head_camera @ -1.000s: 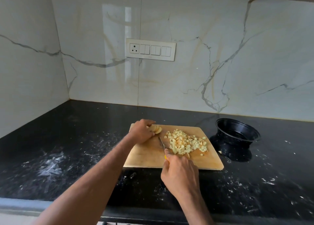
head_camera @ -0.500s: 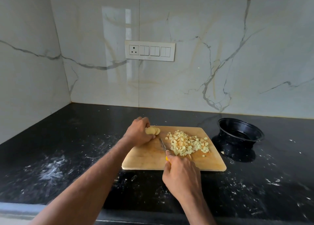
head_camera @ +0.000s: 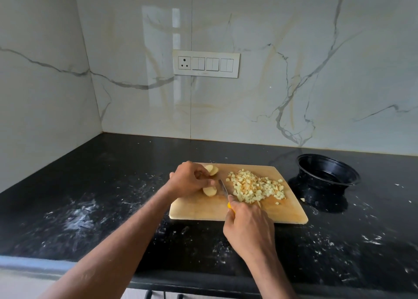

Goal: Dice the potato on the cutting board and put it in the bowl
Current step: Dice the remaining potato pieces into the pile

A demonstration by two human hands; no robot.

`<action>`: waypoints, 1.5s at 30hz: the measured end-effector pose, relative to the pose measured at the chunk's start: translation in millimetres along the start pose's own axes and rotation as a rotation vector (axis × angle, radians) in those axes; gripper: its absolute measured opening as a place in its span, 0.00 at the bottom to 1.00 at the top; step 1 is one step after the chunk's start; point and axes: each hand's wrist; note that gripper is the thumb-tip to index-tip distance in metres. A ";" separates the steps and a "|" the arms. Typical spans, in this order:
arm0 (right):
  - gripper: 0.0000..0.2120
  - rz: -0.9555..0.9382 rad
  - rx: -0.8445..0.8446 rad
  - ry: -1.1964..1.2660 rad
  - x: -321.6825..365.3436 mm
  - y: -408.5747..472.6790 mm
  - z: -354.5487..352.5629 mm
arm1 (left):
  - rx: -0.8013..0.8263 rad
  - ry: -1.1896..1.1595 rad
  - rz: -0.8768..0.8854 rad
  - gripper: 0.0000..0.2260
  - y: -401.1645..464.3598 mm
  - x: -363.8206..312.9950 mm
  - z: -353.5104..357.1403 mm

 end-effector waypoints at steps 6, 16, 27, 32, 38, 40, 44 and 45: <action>0.19 -0.009 0.016 0.013 0.7 0.1 -1.1 | 0.023 0.001 0.108 0.08 -26.3 8.7 -4.7; 0.22 -0.122 0.030 -0.016 0.7 -3.0 3.2 | -0.126 0.126 0.098 0.13 -35.5 0.4 11.2; 0.18 -0.135 0.117 0.057 2.8 -2.3 -0.1 | -0.112 0.088 0.086 0.11 -38.3 -0.8 9.6; 0.13 -0.121 0.128 0.050 4.3 0.7 4.0 | -0.105 0.084 0.102 0.09 -35.8 0.4 11.4; 0.16 -0.130 0.109 0.034 5.8 -2.9 4.9 | -0.110 0.133 0.136 0.08 -33.6 3.0 15.4; 0.16 -0.129 0.096 0.040 5.0 -3.5 5.8 | -0.131 0.153 0.162 0.09 -33.3 4.7 17.4; 0.17 -0.121 0.086 0.067 4.2 -2.4 7.8 | -0.149 0.177 0.161 0.23 -34.9 5.0 18.8; 0.17 -0.121 0.084 0.071 3.9 -2.4 7.7 | -0.147 0.185 0.165 0.25 -35.1 5.0 19.0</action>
Point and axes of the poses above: each hand's wrist, its own y-axis towards the middle knuckle, its own z-axis out of the palm, x = y × z, and after that the axes turned 8 degrees about -x, right-handed
